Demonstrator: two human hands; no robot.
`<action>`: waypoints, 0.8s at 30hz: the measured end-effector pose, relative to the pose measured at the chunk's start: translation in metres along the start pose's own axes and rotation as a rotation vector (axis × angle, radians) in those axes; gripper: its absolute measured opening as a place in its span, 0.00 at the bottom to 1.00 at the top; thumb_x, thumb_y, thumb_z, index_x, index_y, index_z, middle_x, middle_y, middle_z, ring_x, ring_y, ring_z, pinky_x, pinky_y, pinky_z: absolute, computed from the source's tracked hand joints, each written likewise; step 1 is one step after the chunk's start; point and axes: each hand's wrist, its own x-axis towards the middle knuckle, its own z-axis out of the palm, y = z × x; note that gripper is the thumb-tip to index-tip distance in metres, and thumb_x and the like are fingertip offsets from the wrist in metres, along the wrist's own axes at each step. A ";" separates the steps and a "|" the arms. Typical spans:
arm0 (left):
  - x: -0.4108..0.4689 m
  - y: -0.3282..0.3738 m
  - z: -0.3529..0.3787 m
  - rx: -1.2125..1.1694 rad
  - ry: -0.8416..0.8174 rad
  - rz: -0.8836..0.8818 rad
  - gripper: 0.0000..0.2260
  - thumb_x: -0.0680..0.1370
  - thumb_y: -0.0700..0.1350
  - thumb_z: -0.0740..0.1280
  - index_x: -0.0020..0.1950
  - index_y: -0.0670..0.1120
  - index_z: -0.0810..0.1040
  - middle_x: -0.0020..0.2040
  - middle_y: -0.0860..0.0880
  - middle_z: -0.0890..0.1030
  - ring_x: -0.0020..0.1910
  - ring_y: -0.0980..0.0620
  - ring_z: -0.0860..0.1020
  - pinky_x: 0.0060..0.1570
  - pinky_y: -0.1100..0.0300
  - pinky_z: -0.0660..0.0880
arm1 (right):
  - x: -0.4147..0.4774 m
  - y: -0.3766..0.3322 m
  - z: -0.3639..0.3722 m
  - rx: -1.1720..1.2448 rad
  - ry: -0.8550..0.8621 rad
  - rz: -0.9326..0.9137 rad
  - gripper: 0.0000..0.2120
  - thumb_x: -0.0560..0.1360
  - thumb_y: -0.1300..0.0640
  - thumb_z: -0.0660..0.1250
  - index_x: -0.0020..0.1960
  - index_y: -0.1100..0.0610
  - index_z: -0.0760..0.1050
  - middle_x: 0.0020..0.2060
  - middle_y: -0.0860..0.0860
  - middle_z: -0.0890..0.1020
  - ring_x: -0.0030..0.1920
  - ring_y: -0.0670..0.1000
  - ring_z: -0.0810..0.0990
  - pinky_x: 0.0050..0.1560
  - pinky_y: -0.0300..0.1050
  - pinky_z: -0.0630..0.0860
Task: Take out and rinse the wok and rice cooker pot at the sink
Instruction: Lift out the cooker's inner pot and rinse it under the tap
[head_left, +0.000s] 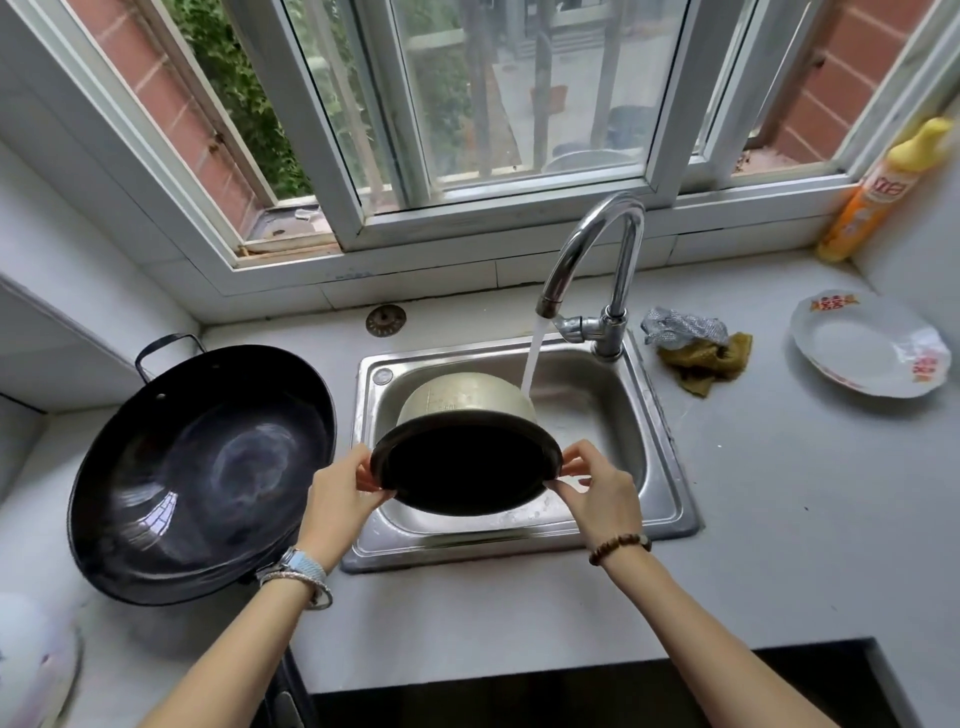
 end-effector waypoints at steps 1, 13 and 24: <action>0.000 0.000 0.003 -0.009 0.000 -0.003 0.12 0.68 0.42 0.78 0.47 0.43 0.79 0.36 0.53 0.81 0.38 0.60 0.79 0.43 0.57 0.77 | -0.001 0.002 -0.001 -0.002 -0.001 -0.006 0.12 0.68 0.53 0.77 0.44 0.50 0.74 0.36 0.44 0.82 0.42 0.43 0.81 0.45 0.45 0.80; 0.010 0.022 0.040 -0.068 -0.043 0.066 0.17 0.68 0.41 0.78 0.35 0.50 0.69 0.32 0.53 0.79 0.35 0.58 0.79 0.35 0.72 0.72 | -0.009 0.038 -0.025 0.008 0.048 0.097 0.11 0.68 0.52 0.77 0.44 0.50 0.75 0.37 0.45 0.82 0.42 0.44 0.81 0.44 0.41 0.79; 0.023 0.055 0.061 -0.086 -0.070 0.196 0.16 0.67 0.39 0.78 0.37 0.50 0.71 0.35 0.55 0.79 0.38 0.58 0.79 0.40 0.59 0.79 | -0.016 0.065 -0.045 0.086 0.169 0.209 0.13 0.66 0.57 0.78 0.42 0.50 0.74 0.35 0.44 0.82 0.41 0.42 0.82 0.42 0.43 0.80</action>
